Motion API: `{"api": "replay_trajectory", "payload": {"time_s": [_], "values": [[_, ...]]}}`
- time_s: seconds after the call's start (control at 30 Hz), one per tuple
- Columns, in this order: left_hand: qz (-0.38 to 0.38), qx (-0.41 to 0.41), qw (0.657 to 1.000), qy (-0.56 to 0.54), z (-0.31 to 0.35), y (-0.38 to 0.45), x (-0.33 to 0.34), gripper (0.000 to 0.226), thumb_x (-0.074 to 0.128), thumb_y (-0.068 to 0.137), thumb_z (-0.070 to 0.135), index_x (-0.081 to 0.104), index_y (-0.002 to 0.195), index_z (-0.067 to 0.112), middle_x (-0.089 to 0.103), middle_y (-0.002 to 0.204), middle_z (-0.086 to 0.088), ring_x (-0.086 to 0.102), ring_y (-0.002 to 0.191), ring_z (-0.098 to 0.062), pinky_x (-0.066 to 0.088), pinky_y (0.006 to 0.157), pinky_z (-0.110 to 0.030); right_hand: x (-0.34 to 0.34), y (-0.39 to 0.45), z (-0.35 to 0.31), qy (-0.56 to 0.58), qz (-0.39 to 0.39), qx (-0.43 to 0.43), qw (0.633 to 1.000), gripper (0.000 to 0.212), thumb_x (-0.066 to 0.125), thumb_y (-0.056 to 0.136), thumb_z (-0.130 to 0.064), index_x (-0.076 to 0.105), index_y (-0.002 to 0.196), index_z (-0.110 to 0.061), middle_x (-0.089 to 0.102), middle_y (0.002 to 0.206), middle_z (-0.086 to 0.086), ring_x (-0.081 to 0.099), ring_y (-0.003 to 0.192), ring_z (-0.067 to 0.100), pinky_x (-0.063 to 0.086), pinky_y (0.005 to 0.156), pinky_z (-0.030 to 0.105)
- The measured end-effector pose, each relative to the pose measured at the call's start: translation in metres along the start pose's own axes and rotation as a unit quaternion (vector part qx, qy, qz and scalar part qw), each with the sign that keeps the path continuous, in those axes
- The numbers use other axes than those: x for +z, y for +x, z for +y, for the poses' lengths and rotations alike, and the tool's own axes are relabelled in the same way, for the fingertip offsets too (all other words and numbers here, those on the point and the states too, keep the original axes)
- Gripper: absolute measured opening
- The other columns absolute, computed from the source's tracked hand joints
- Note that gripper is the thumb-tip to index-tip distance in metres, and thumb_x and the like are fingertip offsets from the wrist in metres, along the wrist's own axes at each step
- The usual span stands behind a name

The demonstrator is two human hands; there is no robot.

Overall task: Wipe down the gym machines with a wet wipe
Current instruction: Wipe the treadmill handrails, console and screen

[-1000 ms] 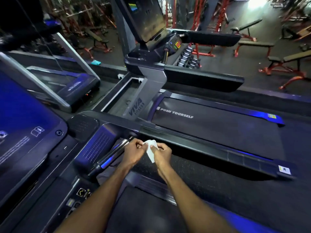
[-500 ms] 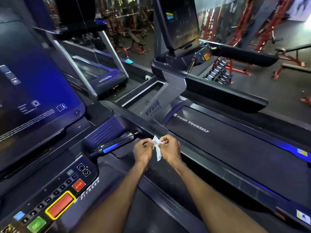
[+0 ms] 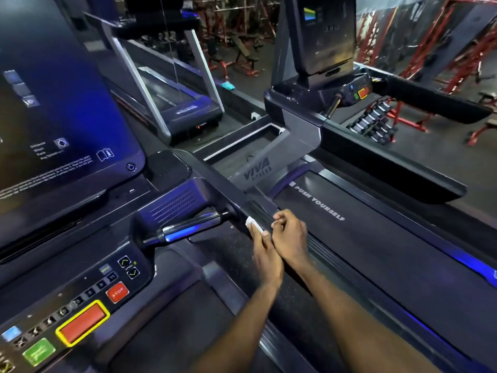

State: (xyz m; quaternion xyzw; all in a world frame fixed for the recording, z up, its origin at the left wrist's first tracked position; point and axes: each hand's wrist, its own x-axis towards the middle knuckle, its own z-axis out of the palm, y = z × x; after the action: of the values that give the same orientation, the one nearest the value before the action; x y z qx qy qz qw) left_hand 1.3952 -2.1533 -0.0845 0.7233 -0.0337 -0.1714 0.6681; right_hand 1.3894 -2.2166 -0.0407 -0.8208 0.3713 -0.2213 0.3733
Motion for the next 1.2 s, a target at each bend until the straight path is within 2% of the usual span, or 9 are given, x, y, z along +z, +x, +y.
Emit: {"api": "replay_trajectory", "payload": {"time_s": [0.1,0.2,0.27,0.47,0.63,0.73,0.93,1.07,1.2], "values": [[-0.02,0.02,0.999,-0.046,0.004,-0.001,0.014,0.053,0.02,0.109,0.033,-0.008,0.154,0.03,-0.009,0.163,0.01,-0.001,0.151,-0.006,0.004,0.125,-0.034,-0.005,0.003,0.007,0.024,-0.024,-0.018,0.999,0.015,0.058,0.09,-0.003,0.068,0.092,-0.015,0.069,0.078,-0.006,0.065,0.077,0.013,0.044,0.072,0.014],[0.014,0.016,0.999,-0.048,0.007,0.01,0.021,0.055,0.018,0.109,0.028,-0.01,0.155,0.016,-0.016,0.163,0.004,-0.012,0.146,0.0,-0.008,0.121,-0.024,-0.011,0.008,0.011,0.035,-0.043,-0.04,0.998,0.015,0.059,0.091,-0.006,0.066,0.088,-0.019,0.065,0.073,-0.011,0.064,0.072,0.008,0.038,0.064,0.005],[0.02,0.011,0.999,-0.048,0.002,0.013,0.026,0.056,0.016,0.109,0.032,-0.012,0.154,0.015,-0.02,0.162,0.002,-0.015,0.146,-0.003,-0.01,0.12,-0.024,-0.013,0.007,0.016,0.05,-0.042,-0.051,0.997,0.013,0.06,0.091,-0.006,0.066,0.088,-0.017,0.064,0.073,-0.011,0.06,0.07,0.001,0.038,0.063,0.004],[0.055,0.027,0.998,-0.029,0.006,0.026,0.031,0.054,0.013,0.109,0.028,-0.009,0.154,0.01,-0.017,0.163,0.0,-0.016,0.149,-0.009,-0.012,0.119,-0.022,-0.015,0.005,0.026,0.112,-0.055,-0.064,0.99,0.009,0.059,0.093,-0.014,0.067,0.089,-0.014,0.066,0.08,-0.006,0.059,0.074,0.004,0.042,0.065,0.012],[0.085,0.023,0.996,-0.017,-0.008,0.038,0.034,0.052,0.014,0.109,0.025,-0.008,0.155,0.01,-0.016,0.163,-0.002,-0.015,0.147,-0.005,-0.011,0.114,-0.015,-0.009,0.008,0.032,0.155,-0.064,-0.084,0.982,0.024,0.051,0.09,-0.031,0.066,0.083,-0.015,0.065,0.071,-0.003,0.06,0.067,0.014,0.05,0.068,0.037],[0.088,0.034,0.996,-0.005,-0.02,0.017,0.043,0.052,0.016,0.109,0.023,-0.006,0.154,0.01,-0.014,0.163,-0.002,-0.013,0.149,-0.007,-0.011,0.114,-0.014,-0.01,0.01,0.034,0.175,-0.071,-0.094,0.977,0.027,0.049,0.092,-0.035,0.064,0.078,-0.016,0.063,0.066,-0.002,0.058,0.061,0.016,0.05,0.066,0.045],[0.123,0.066,0.99,-0.022,-0.014,0.048,0.04,0.053,0.015,0.109,0.027,-0.005,0.155,0.011,-0.011,0.161,0.007,-0.013,0.149,-0.006,-0.009,0.121,-0.025,-0.007,0.013,0.036,0.193,-0.075,-0.08,0.975,0.032,0.048,0.092,-0.042,0.063,0.073,-0.02,0.063,0.063,-0.004,0.06,0.061,0.016,0.052,0.066,0.05],[0.122,0.036,0.99,-0.062,-0.032,0.03,0.051,0.05,0.014,0.109,0.02,-0.004,0.154,0.008,-0.012,0.163,-0.002,-0.012,0.151,-0.013,-0.009,0.121,-0.026,-0.004,0.015,0.039,0.199,-0.075,-0.072,0.974,0.036,0.046,0.09,-0.048,0.064,0.075,-0.021,0.064,0.063,-0.004,0.062,0.062,0.02,0.053,0.063,0.055],[0.138,0.098,0.985,-0.04,-0.013,0.043,0.044,0.048,0.014,0.109,0.02,0.002,0.155,0.01,-0.004,0.158,0.01,-0.01,0.149,-0.004,-0.01,0.121,-0.023,-0.008,0.013,0.034,0.188,-0.071,-0.078,0.977,0.038,0.045,0.092,-0.043,0.064,0.074,-0.016,0.064,0.063,-0.002,0.061,0.064,0.016,0.052,0.07,0.051]]}}
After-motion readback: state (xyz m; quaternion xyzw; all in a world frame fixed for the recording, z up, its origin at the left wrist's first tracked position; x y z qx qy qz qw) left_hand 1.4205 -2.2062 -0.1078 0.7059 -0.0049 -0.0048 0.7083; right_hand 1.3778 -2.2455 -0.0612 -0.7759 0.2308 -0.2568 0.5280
